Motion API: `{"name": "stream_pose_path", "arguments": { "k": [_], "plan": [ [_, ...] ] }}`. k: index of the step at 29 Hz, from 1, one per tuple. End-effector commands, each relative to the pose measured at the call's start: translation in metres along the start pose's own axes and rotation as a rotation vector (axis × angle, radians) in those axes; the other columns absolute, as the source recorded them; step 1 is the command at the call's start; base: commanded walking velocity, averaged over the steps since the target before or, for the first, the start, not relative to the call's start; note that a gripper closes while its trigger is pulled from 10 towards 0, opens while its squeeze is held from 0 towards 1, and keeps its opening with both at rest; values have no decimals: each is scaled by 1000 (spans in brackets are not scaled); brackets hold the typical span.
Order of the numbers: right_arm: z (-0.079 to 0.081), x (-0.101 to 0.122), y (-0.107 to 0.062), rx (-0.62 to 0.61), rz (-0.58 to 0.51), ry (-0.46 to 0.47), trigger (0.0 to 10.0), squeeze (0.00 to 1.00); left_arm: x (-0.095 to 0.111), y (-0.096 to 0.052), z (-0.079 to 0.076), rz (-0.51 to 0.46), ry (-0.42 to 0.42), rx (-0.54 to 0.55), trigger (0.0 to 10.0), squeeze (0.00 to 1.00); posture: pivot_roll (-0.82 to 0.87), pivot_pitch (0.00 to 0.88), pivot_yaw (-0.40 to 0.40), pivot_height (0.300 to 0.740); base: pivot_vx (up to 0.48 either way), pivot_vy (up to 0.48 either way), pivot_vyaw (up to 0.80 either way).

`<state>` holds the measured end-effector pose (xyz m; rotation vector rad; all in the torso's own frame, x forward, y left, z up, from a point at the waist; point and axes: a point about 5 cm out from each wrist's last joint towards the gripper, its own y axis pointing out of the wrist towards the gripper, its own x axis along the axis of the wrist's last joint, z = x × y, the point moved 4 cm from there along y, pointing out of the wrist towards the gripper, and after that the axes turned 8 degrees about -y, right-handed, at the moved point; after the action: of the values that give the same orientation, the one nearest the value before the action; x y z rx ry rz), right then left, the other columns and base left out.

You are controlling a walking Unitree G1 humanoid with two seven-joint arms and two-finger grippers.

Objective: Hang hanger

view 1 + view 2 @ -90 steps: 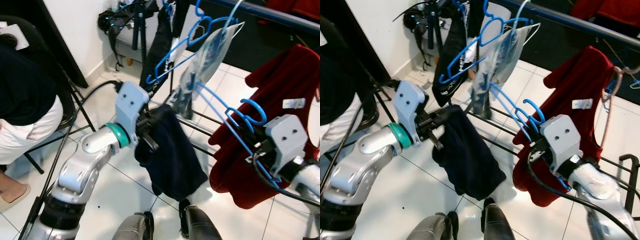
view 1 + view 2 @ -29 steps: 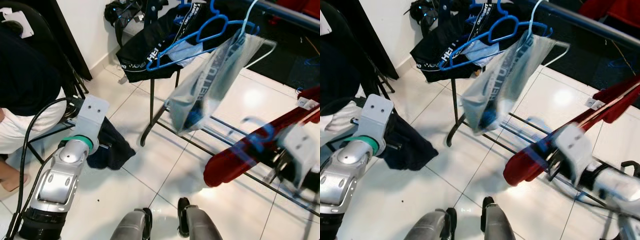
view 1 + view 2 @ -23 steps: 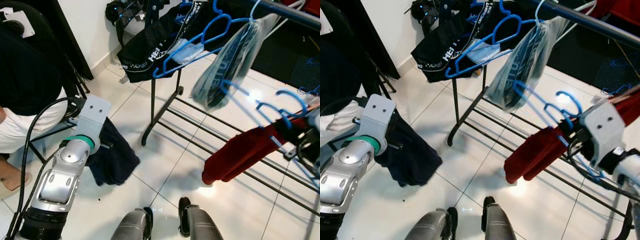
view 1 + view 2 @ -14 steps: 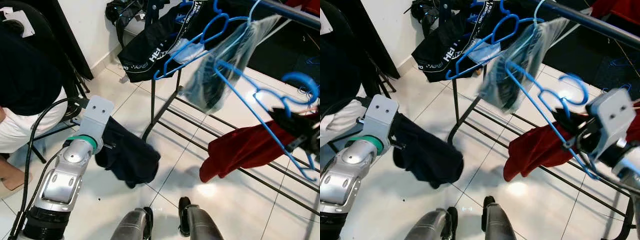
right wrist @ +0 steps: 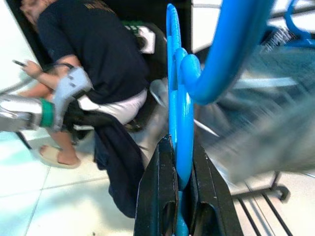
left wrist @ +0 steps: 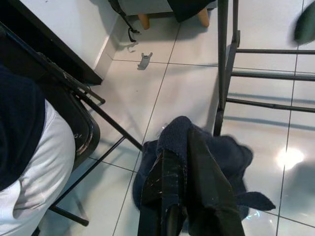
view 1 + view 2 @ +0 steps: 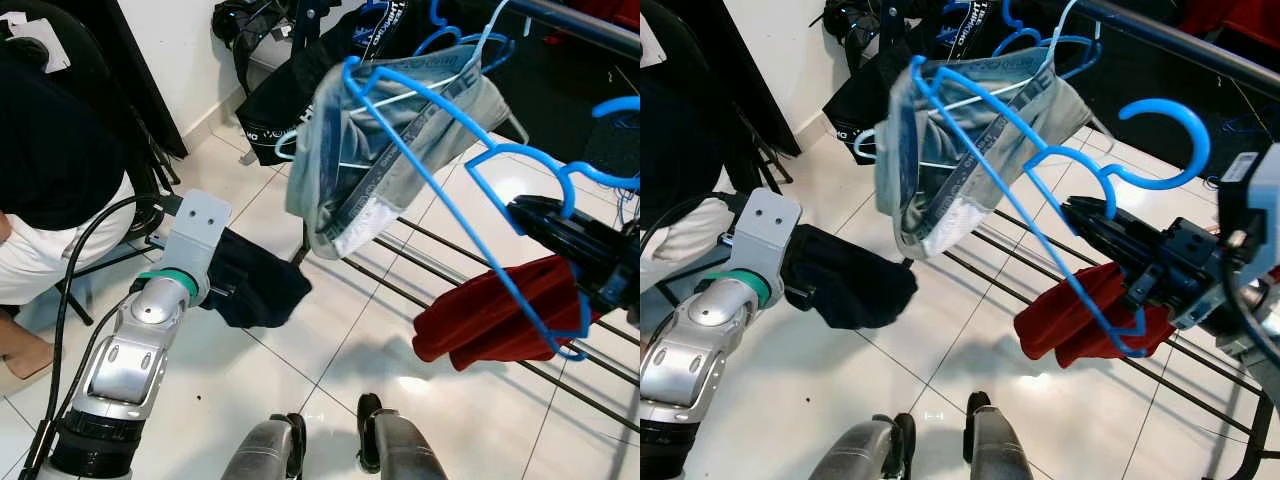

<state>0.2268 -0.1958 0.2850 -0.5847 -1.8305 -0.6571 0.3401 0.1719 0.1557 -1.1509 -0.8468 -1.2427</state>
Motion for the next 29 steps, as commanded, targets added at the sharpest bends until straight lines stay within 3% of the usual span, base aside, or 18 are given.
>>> {"name": "stream_pose_path", "arguments": {
  "k": [1,10,12,14,15,16,17,19,20,22,23,26,28,29],
  "plan": [
    [3,5,-3,19,3,-9,10000,0,4,0,1,-26,11,3,10000,0,-132,214,121,740,0,0,0],
    [-6,-5,-16,-16,129,-69,10000,0,5,0,0,-29,12,0,10000,0,-136,215,121,740,0,0,0],
    [12,-16,-11,66,163,-16,10000,0,9,2,-4,-41,2,-8,10000,0,-141,217,125,740,0,0,0],
    [12,-16,-11,66,163,-16,10000,0,9,2,-4,-41,2,-8,10000,0,-141,217,125,740,0,0,0],
    [28,-26,-3,132,175,30,10000,0,16,4,-6,-64,-11,-14,10000,0,-138,215,126,740,0,0,0],
    [28,-26,-3,132,175,30,10000,0,16,4,-6,-64,-11,-14,10000,0,-138,215,126,740,0,0,0],
    [42,-34,3,184,187,70,10000,0,23,6,-7,-88,-21,-20,10000,0,-134,209,126,740,0,0,0],
    [42,-34,3,184,187,70,10000,0,23,6,-7,-88,-21,-20,10000,0,-134,209,126,740,0,0,0],
    [55,-47,8,233,213,104,10000,0,32,7,-6,-120,-25,-17,10000,0,-130,209,124,740,0,0,0],
    [55,-47,8,233,213,104,10000,0,32,7,-6,-120,-25,-17,10000,0,-130,209,124,740,0,0,0],
    [67,-57,11,282,236,133,10000,0,39,10,-4,-144,-30,-7,10000,0,-120,204,121,740,0,0,0],
    [67,-57,11,282,236,133,10000,0,39,10,-4,-144,-30,-7,10000,0,-120,204,121,740,0,0,0],
    [86,-68,11,347,267,191,10000,0,55,14,-5,-187,-62,-3,10000,0,-127,206,123,740,0,0,0],
    [86,-68,11,347,267,191,10000,0,55,14,-5,-187,-62,-3,10000,0,-127,206,123,740,0,0,0]
  ]
}}
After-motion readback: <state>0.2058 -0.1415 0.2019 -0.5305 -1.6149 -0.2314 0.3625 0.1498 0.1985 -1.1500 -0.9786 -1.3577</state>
